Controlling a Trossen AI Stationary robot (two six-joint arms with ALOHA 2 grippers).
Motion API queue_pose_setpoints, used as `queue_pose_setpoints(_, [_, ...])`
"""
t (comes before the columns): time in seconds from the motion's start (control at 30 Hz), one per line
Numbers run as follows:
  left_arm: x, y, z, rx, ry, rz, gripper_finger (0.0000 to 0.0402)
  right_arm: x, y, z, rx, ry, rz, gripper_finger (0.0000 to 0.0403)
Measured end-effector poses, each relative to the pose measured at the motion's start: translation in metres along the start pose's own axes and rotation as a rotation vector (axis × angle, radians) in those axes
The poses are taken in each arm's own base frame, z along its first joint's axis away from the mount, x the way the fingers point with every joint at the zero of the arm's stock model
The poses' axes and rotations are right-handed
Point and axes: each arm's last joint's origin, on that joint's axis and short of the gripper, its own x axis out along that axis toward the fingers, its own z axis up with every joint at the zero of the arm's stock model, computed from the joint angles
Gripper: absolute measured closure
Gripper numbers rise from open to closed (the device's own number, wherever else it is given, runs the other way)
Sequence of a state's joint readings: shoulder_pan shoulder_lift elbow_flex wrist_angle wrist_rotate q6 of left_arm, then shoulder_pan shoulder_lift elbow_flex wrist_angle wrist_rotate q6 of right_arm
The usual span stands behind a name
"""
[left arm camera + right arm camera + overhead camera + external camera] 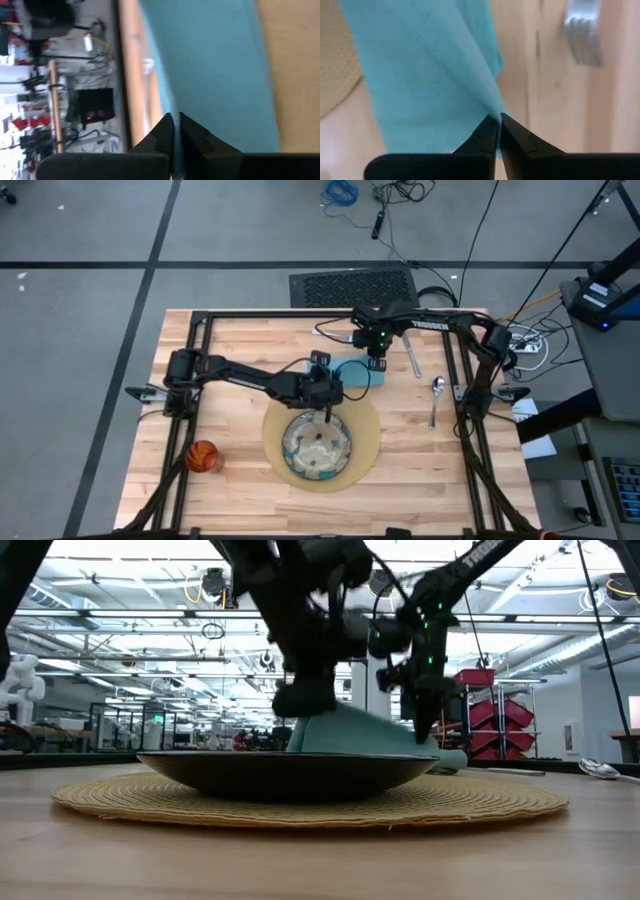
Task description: Set table place
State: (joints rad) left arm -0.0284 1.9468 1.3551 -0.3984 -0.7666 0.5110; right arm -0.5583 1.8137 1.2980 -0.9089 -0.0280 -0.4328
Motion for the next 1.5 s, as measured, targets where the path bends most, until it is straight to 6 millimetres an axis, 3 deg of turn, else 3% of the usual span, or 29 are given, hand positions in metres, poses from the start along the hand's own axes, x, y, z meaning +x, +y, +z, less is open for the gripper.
queue_pose_setpoints(0.3, [-0.048,0.056,-0.01,-0.133,-0.065,0.123,0.0401,-0.085,0.026,0.006,0.021,-0.165,-0.071,0.0403])
queue_pose_setpoints(0.53, [-0.097,0.101,-0.035,-0.262,-0.134,0.172,0.0401,-0.139,0.05,0.012,0.081,-0.261,-0.2,0.0403])
queue_pose_setpoints(0.7, [-0.118,0.108,-0.051,-0.306,-0.141,0.115,0.0401,-0.165,0.076,0.018,0.077,-0.319,-0.198,0.0403])
queue_pose_setpoints(0.9, [-0.135,0.101,-0.056,-0.34,-0.196,-0.025,0.0401,-0.182,0.114,0.019,0.066,-0.331,-0.14,0.0403])
queue_pose_setpoints(1.03, [-0.141,0.095,-0.055,-0.312,-0.206,-0.044,0.0401,-0.186,0.131,0.02,0.05,-0.353,-0.118,0.0403])
queue_pose_setpoints(1.13, [-0.139,0.093,-0.056,-0.317,-0.194,-0.055,0.0401,-0.18,0.131,0.026,0.062,-0.347,-0.113,0.0403])
queue_pose_setpoints(1.5, [-0.069,0.063,-0.095,-0.297,-0.039,-0.139,0.0401,-0.087,0.074,0.071,0.074,-0.147,-0.136,0.0403])
